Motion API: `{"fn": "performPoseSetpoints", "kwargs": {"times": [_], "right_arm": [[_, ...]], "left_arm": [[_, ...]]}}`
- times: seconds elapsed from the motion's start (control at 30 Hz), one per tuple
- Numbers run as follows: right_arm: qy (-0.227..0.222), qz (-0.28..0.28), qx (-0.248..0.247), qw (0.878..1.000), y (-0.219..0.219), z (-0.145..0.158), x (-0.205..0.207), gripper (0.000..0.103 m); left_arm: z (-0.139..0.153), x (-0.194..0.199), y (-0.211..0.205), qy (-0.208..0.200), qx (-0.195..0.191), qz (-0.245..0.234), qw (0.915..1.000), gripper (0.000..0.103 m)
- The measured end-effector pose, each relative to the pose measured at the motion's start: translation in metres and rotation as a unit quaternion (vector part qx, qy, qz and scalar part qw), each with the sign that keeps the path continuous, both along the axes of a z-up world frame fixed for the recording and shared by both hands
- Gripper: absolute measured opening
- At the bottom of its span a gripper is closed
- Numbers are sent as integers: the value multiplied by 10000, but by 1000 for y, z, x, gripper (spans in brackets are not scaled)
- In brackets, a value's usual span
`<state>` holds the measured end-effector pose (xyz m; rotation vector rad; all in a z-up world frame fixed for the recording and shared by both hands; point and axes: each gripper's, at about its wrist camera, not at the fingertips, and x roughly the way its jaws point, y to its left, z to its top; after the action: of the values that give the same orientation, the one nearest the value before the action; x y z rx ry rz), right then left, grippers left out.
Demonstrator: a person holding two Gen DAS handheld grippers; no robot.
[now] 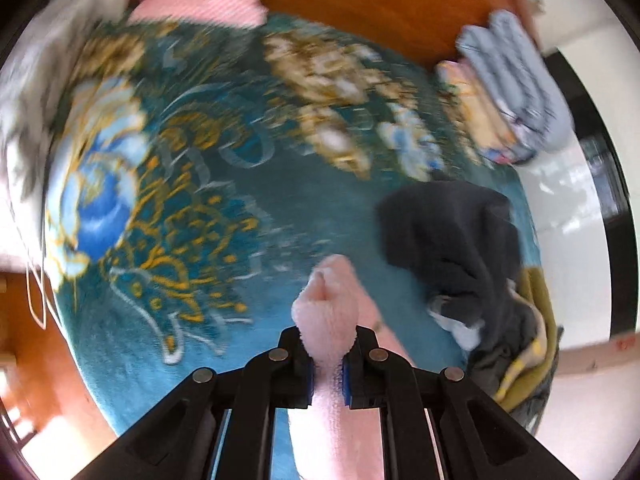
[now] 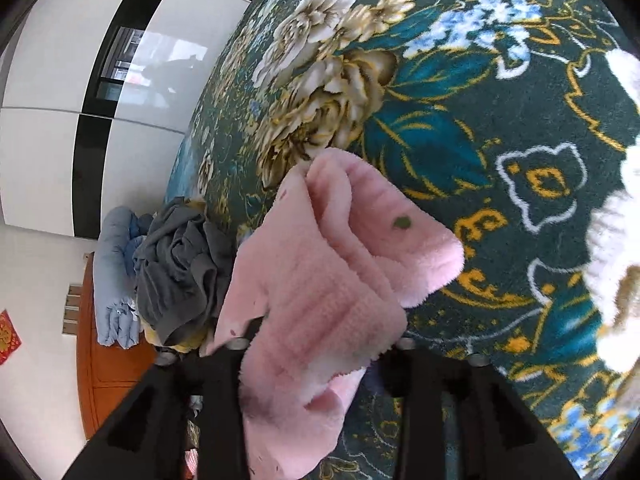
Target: Fold clothes
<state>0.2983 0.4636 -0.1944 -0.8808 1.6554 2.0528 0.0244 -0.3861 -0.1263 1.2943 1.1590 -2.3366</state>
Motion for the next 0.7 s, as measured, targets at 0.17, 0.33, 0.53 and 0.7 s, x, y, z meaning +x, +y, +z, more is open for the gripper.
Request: {"fn": "performPoseSetpoints", "kwargs": {"times": [0.17, 0.33, 0.53, 0.7], "right_arm": [[-155, -327, 300, 9989, 11, 19, 35, 67], [-537, -518, 1131, 9908, 16, 55, 56, 81], [-461, -46, 1453, 9883, -6, 69, 39, 98], [-425, 460, 1664, 9841, -29, 76, 23, 98]], "left_arm": [[62, -13, 74, 600, -412, -958, 9927, 10], [106, -22, 172, 1048, -824, -2035, 9700, 10], [85, -15, 341, 922, -955, -3596, 9236, 10], [17, 7, 445, 105, -756, -4431, 8932, 10]]}}
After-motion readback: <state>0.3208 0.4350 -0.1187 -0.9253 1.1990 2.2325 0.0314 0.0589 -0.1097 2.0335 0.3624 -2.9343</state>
